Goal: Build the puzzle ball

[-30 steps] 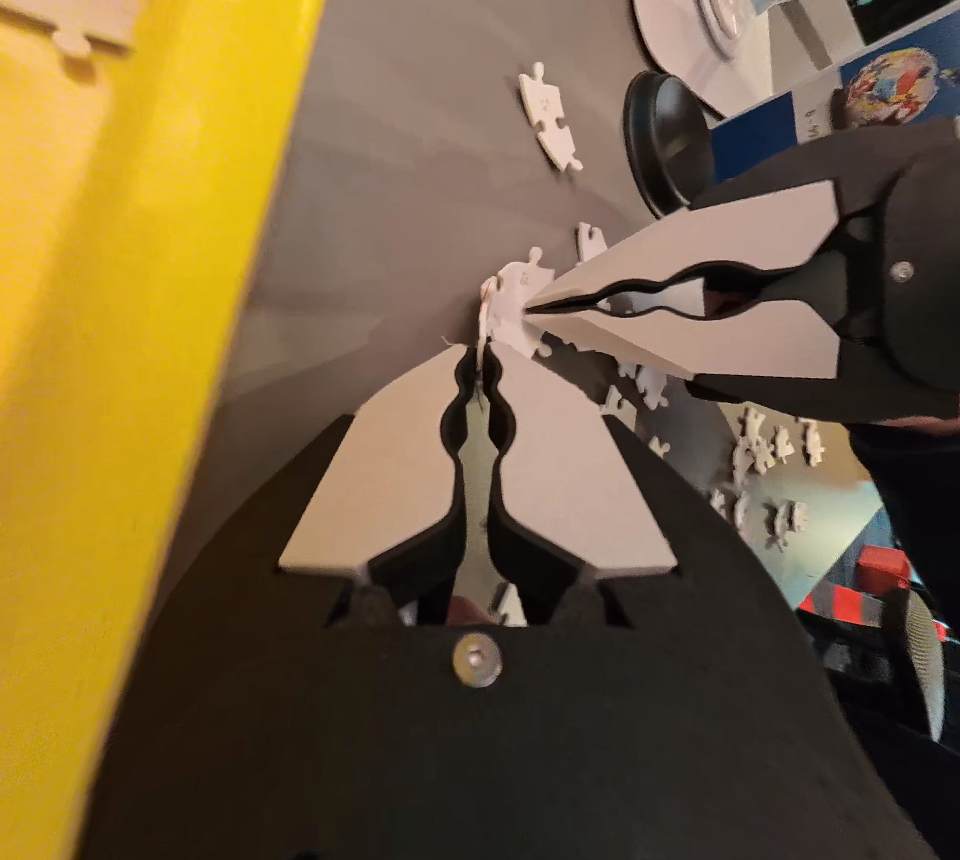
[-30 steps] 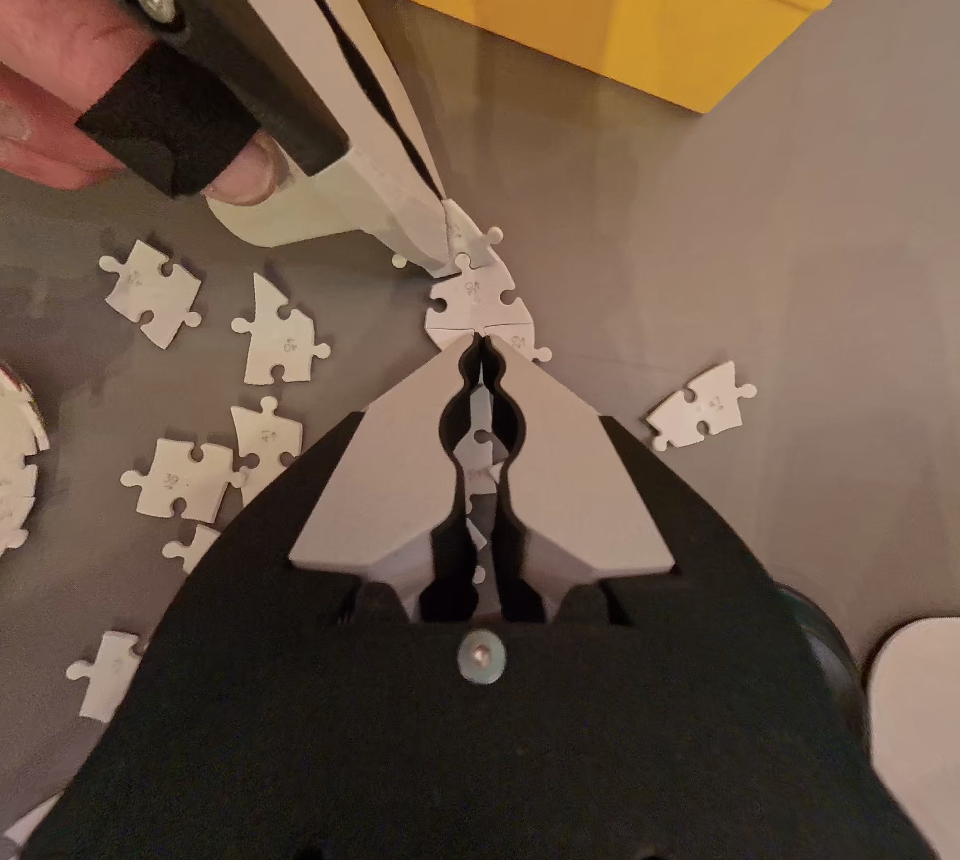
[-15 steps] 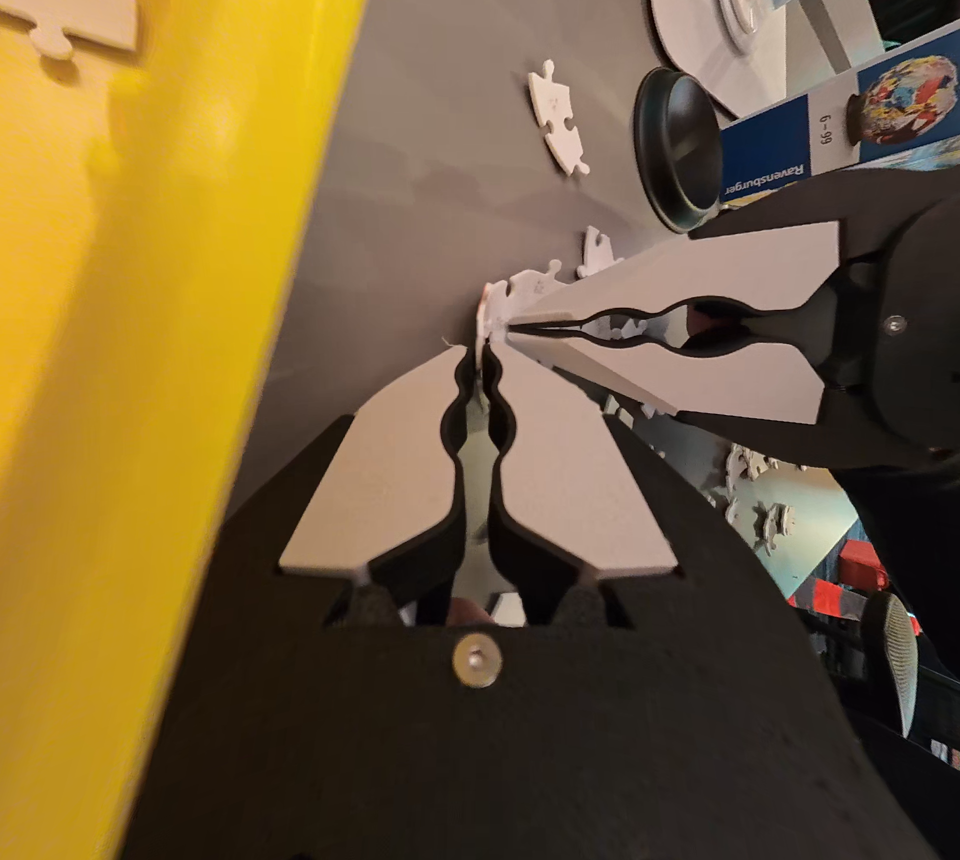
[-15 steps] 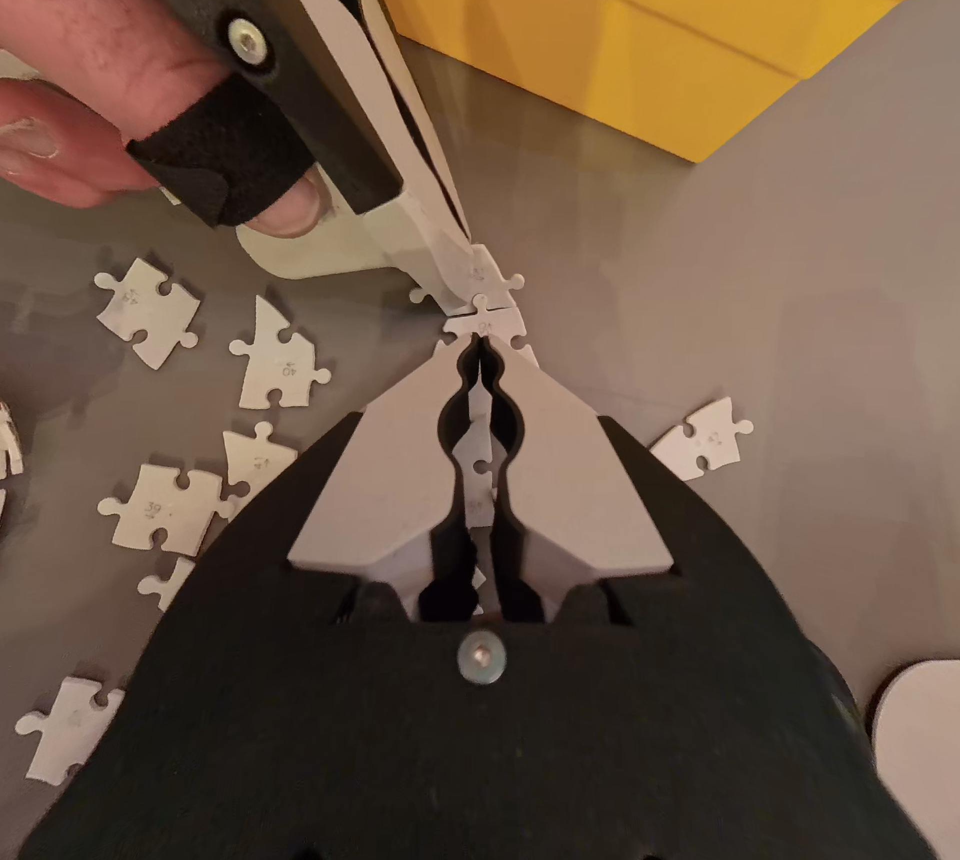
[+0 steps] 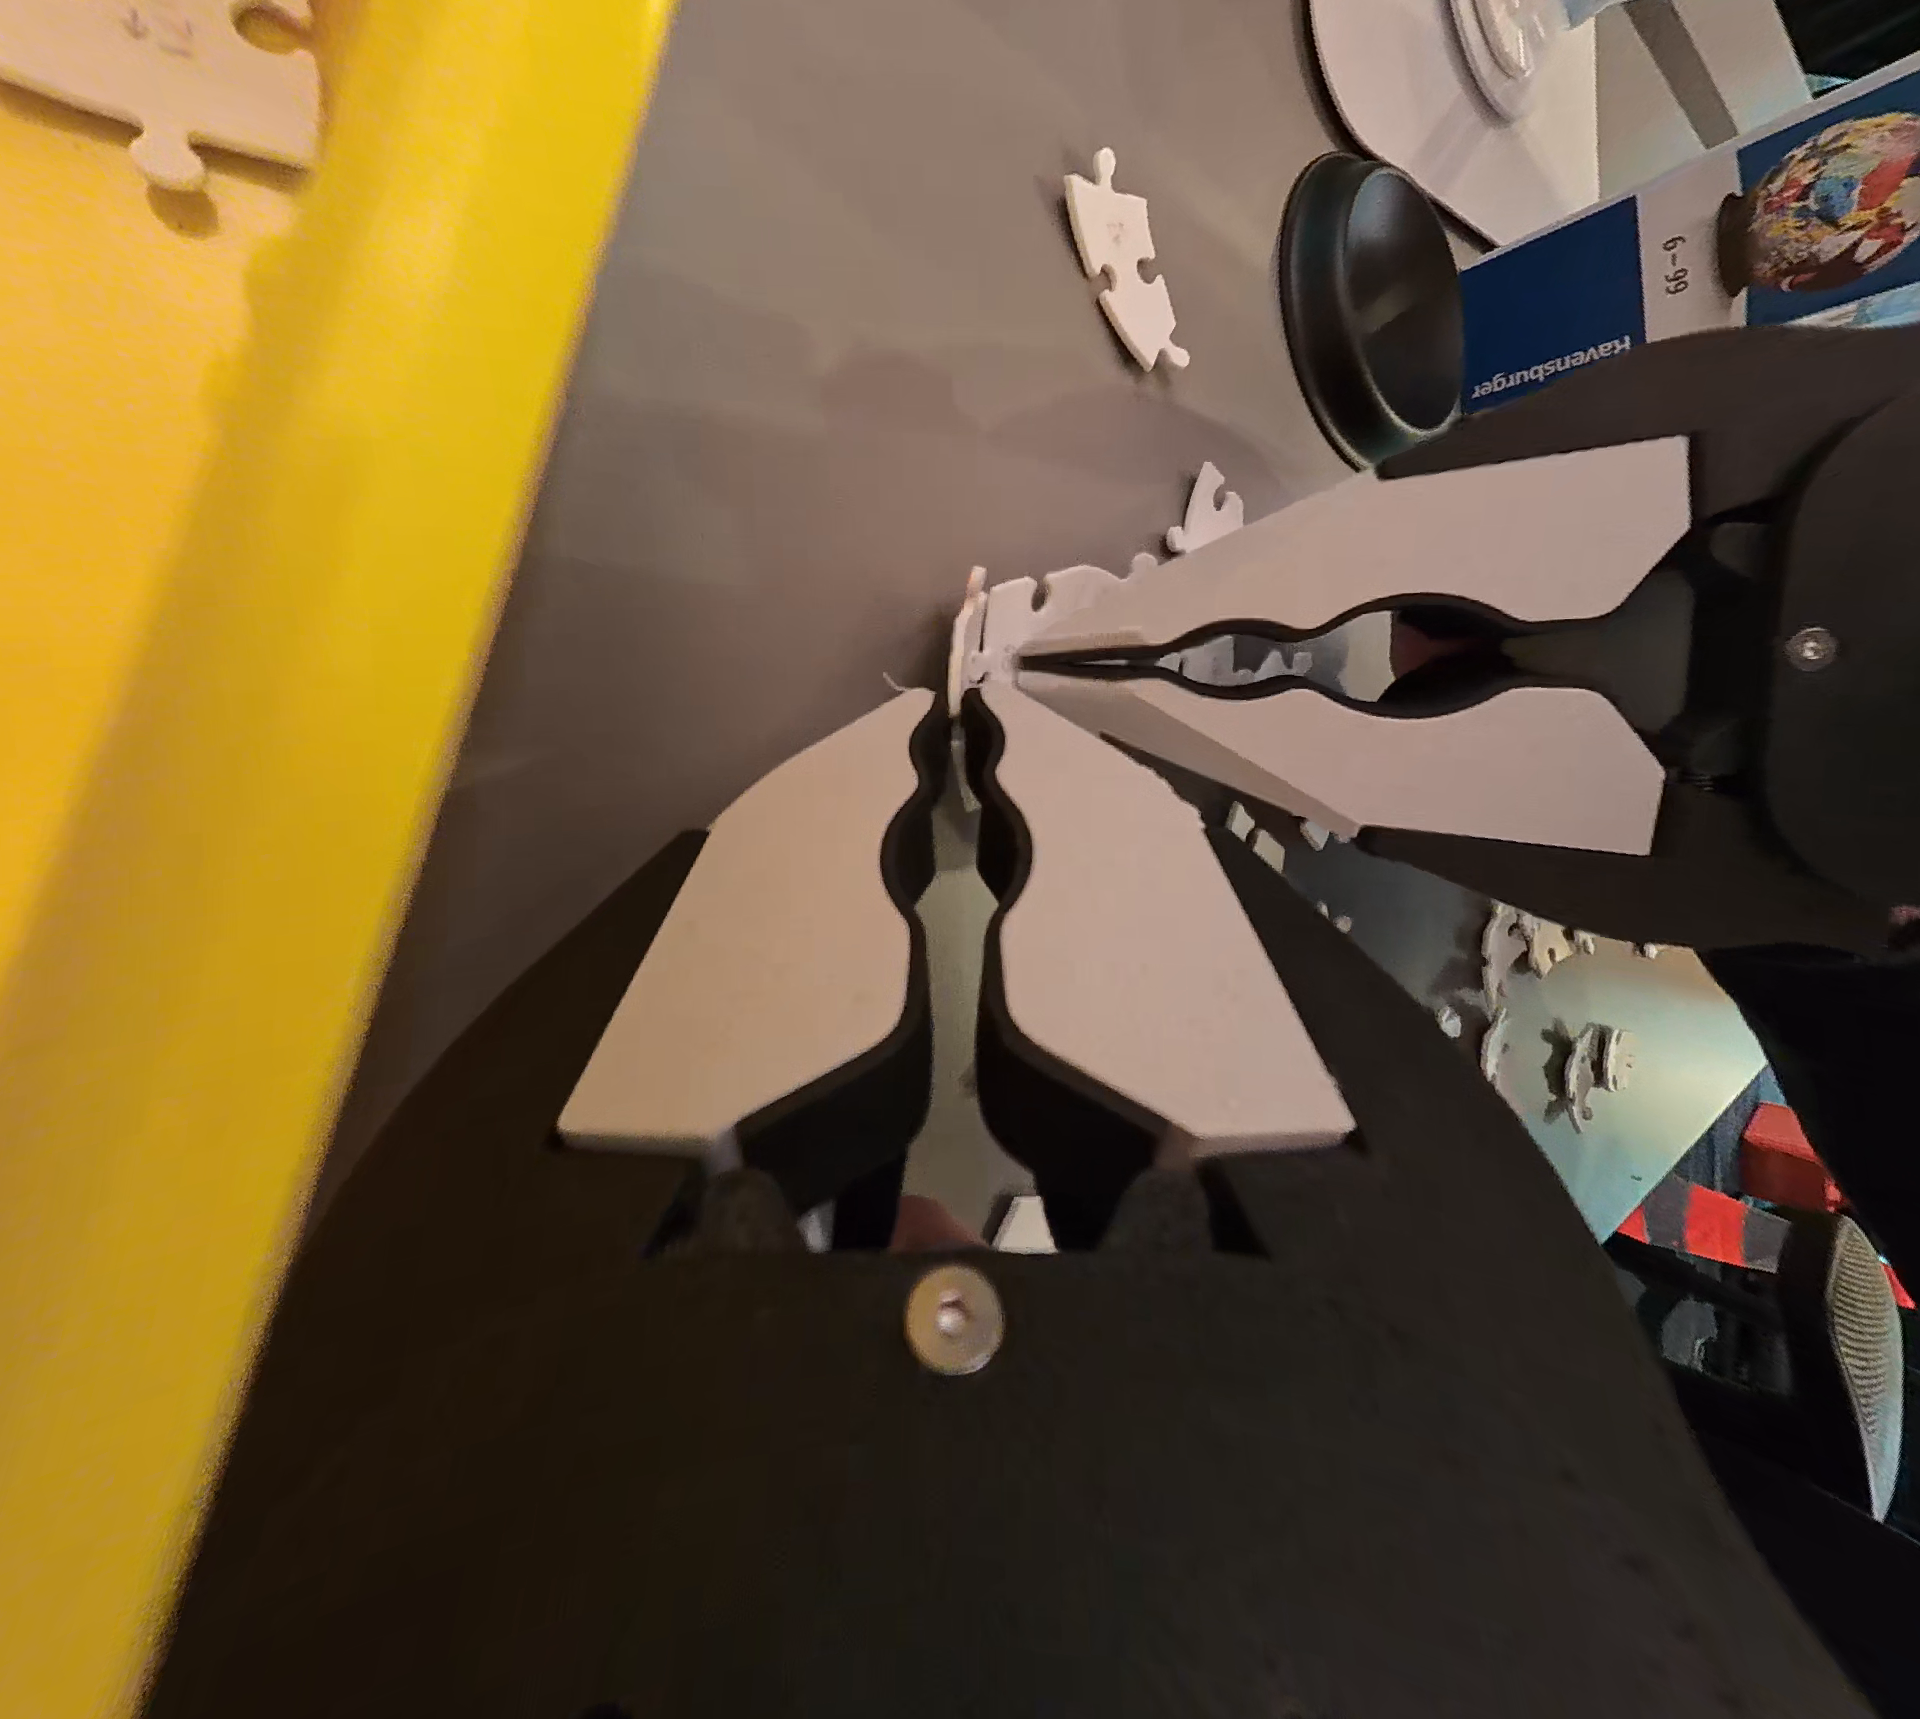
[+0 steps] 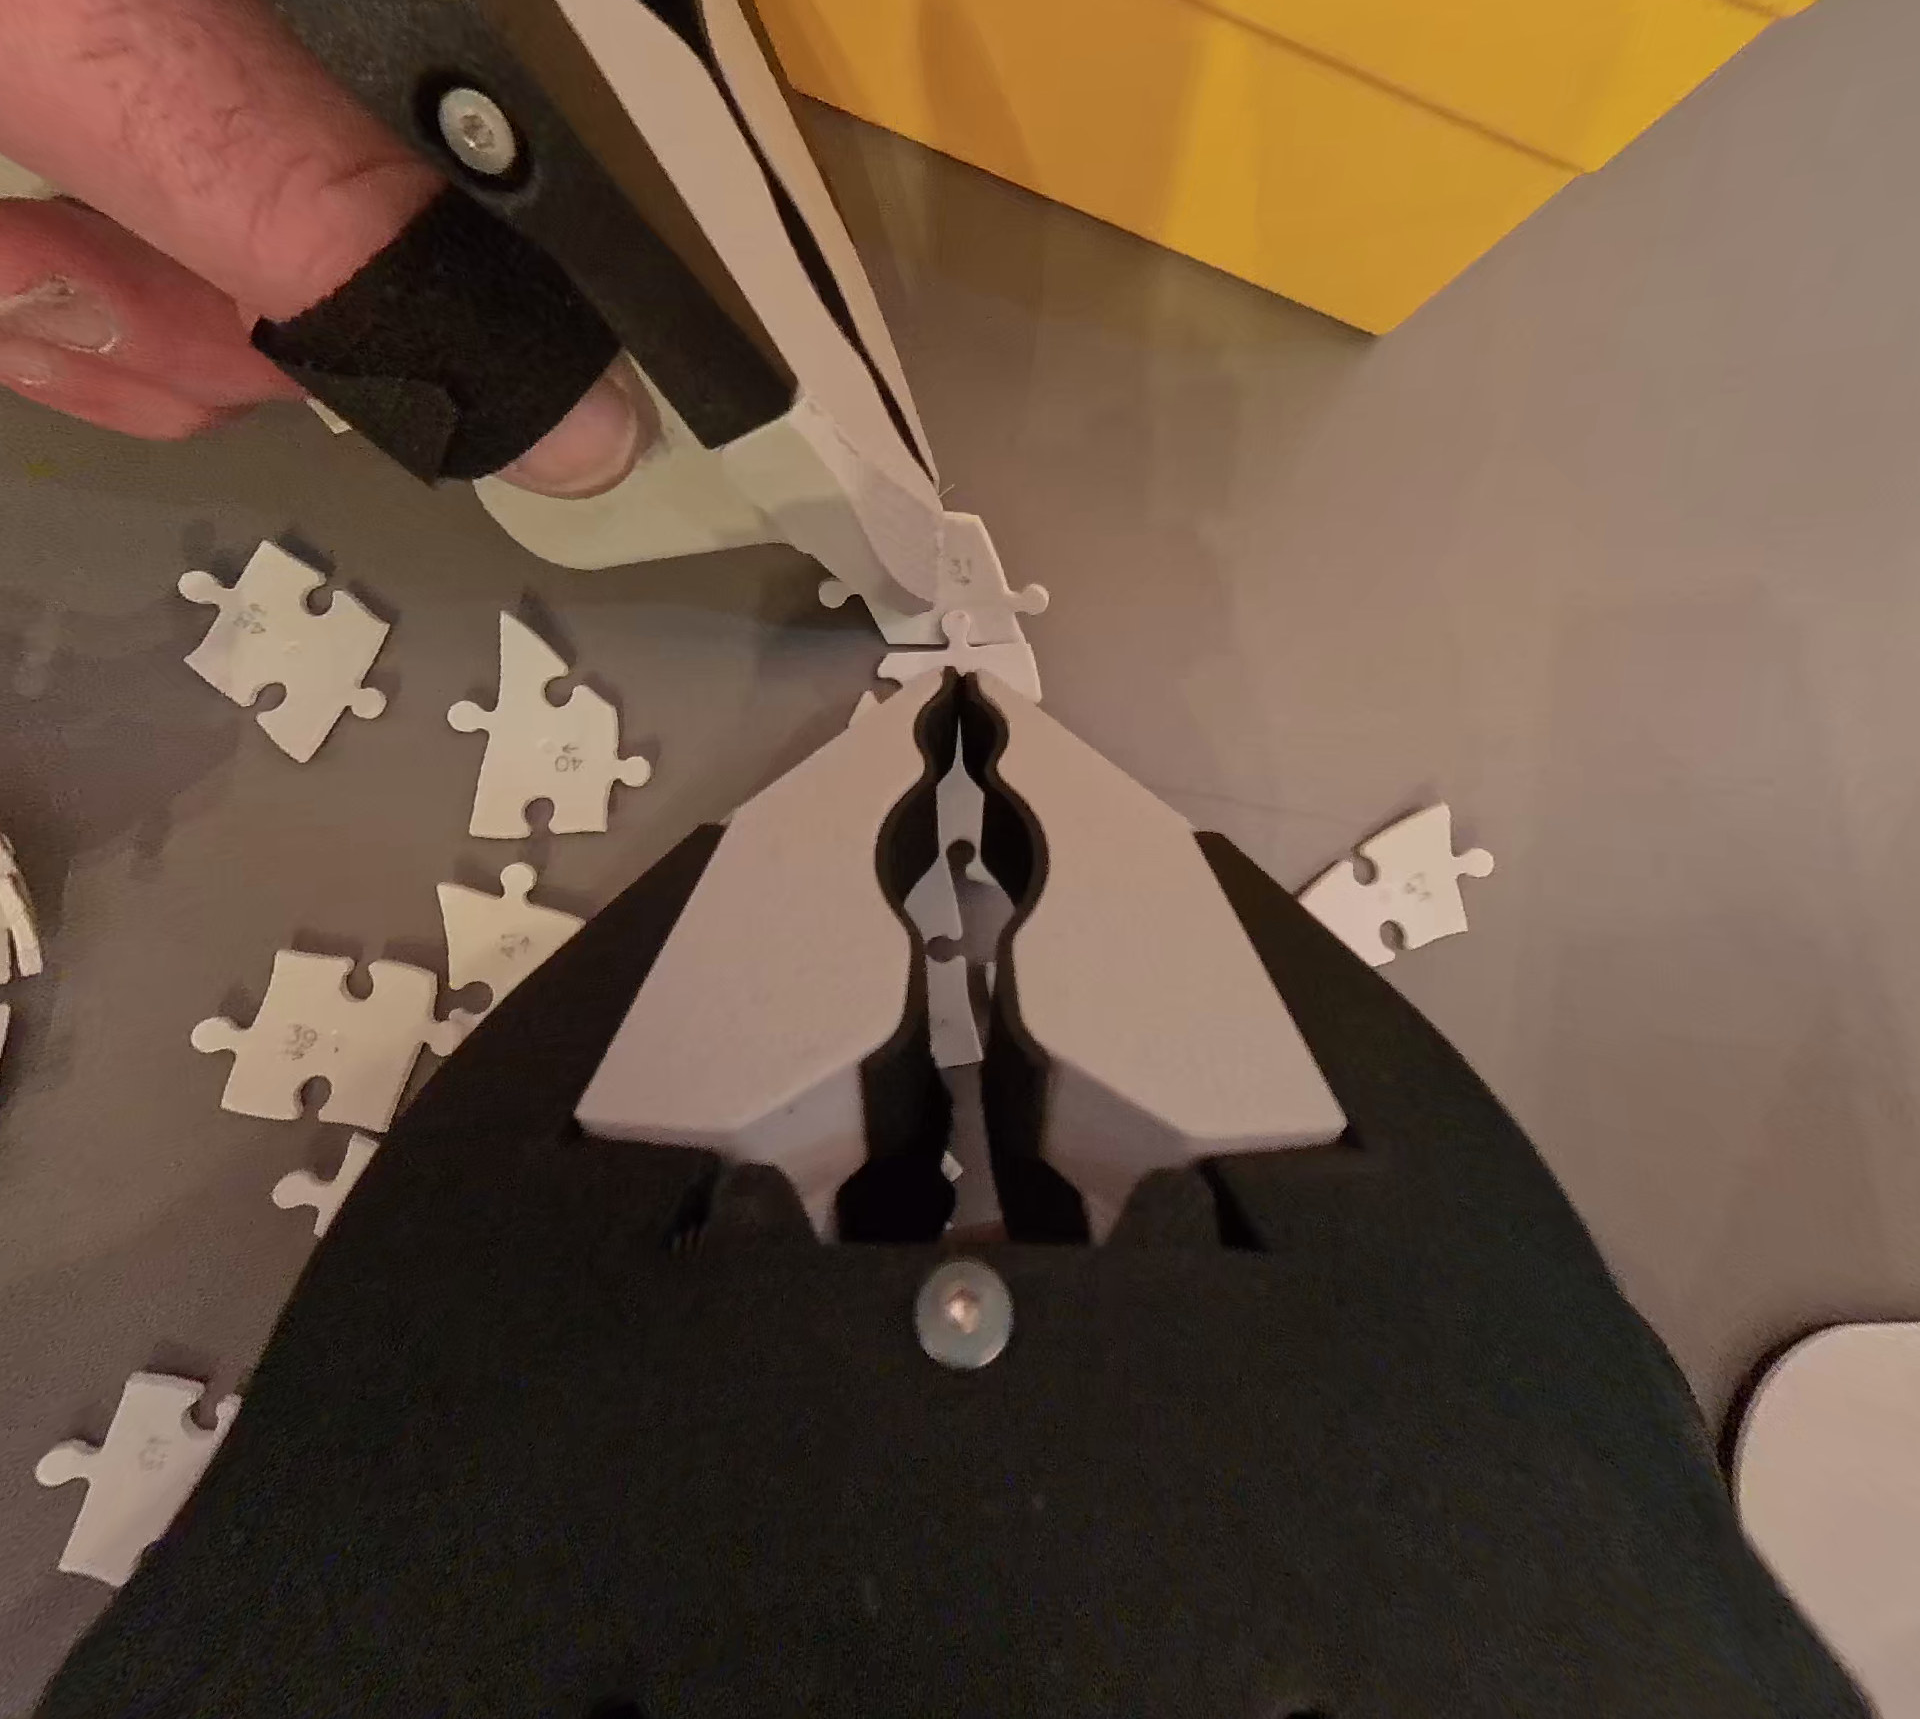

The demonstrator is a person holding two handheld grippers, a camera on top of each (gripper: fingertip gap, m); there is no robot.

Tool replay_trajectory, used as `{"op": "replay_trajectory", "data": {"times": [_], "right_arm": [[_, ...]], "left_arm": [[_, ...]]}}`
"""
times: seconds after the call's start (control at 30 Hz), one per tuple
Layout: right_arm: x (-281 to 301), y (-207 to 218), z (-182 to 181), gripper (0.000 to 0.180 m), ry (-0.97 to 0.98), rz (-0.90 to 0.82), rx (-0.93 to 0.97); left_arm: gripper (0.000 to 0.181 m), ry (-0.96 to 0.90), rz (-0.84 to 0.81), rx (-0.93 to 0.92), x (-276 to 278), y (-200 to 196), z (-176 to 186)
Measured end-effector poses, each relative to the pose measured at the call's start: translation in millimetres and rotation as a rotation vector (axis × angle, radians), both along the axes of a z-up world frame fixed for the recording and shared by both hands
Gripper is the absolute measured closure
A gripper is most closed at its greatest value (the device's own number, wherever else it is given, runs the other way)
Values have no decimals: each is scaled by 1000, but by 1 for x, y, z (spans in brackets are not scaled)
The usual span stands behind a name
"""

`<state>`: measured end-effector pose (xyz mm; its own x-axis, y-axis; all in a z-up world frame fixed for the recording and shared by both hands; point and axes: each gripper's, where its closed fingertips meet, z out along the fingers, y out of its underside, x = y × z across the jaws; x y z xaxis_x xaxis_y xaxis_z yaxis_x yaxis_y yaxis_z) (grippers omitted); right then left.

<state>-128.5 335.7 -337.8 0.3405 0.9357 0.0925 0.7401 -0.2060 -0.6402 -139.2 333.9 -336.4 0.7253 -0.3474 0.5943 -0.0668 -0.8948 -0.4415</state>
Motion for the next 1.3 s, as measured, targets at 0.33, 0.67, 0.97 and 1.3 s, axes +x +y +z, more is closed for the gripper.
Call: {"op": "replay_trajectory", "data": {"times": [0.33, 0.67, 0.97, 1.3], "right_arm": [[0, 2, -2, 180, 22, -18, -65], [2, 0, 0, 180, 79, 46, 20], [11, -4, 7, 180, 103, 83, 140], [24, 2, 27, 180, 216, 11, 76]], "left_arm": [[178, -33, 24, -17, 2, 2, -1], [178, -42, 13, -30, 3, 0, 0], [178, -129, 4, -58, 14, -4, 10], [178, -172, -2, -43, 20, -4, 16]]}}
